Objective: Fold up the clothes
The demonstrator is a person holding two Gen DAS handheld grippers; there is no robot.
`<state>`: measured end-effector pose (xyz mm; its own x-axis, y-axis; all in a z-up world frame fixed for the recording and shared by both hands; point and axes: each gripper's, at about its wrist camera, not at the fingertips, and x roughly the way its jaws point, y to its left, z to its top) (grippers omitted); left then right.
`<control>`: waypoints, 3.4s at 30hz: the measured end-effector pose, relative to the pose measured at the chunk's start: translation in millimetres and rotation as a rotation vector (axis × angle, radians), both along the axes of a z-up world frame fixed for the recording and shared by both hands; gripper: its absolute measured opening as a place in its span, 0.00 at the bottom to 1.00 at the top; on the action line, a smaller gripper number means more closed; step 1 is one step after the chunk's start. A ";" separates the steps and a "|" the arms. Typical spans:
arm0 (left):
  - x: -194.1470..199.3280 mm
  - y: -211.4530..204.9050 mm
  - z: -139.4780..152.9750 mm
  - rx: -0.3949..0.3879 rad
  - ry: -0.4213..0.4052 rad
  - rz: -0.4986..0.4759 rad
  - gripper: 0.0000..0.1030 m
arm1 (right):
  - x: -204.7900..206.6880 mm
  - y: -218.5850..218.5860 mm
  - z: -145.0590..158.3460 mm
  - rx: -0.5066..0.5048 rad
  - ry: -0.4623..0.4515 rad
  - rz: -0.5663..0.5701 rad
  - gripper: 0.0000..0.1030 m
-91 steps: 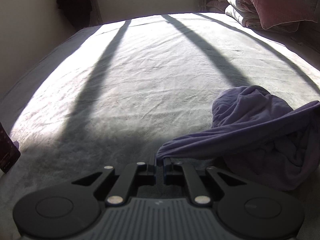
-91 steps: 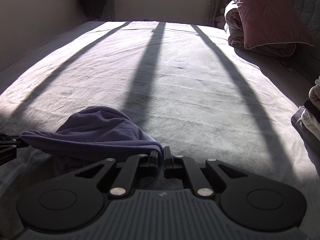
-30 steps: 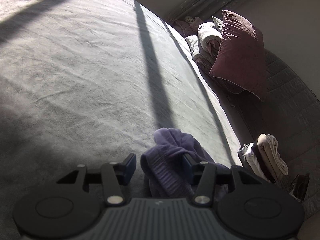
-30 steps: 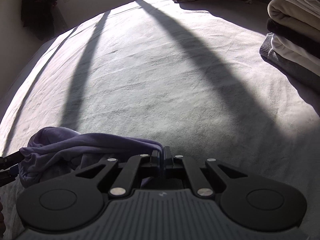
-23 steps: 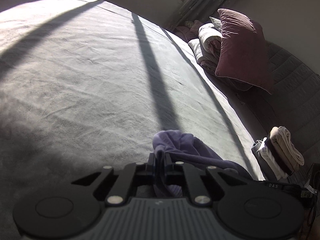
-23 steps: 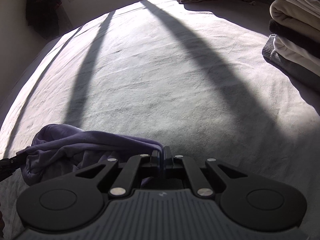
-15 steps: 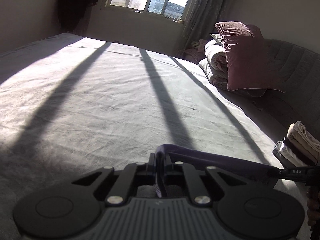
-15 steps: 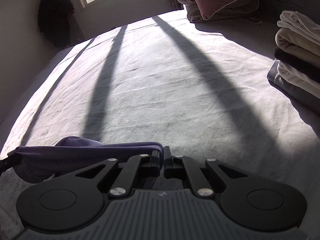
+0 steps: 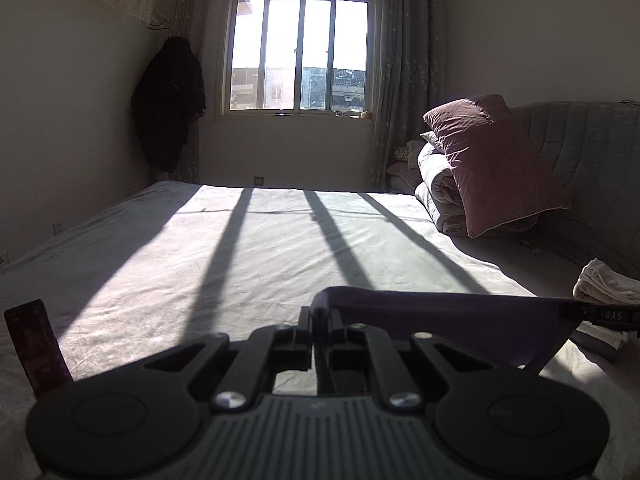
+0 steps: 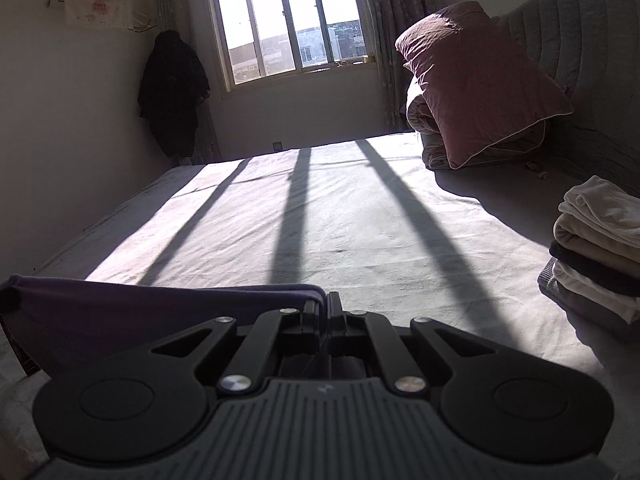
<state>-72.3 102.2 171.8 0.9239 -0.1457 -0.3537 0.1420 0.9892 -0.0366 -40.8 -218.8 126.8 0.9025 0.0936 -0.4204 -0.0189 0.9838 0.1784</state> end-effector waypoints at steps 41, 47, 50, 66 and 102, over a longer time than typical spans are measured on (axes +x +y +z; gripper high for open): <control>202.0 10.0 -96.7 0.140 0.223 0.126 0.06 | 158.7 91.3 -75.9 -0.344 0.100 -0.014 0.03; 237.4 2.7 -128.6 0.148 0.261 0.109 0.07 | 190.0 89.1 -110.2 -0.374 0.169 -0.030 0.03; 251.4 -0.3 -143.3 0.158 0.279 0.105 0.07 | 202.4 88.8 -125.1 -0.383 0.199 -0.032 0.03; 275.2 -5.3 -186.2 0.215 0.368 0.119 0.21 | 230.2 93.2 -157.1 -0.371 0.309 -0.026 0.13; 112.8 78.0 -180.6 -0.349 0.705 0.076 0.39 | 69.0 39.2 -123.9 0.127 0.516 0.177 0.43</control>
<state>40.5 180.2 -8.7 0.5105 -0.3016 -0.8053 -0.0981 0.9099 -0.4030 28.2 -179.6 2.9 0.5491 0.3035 -0.7787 -0.0602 0.9437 0.3253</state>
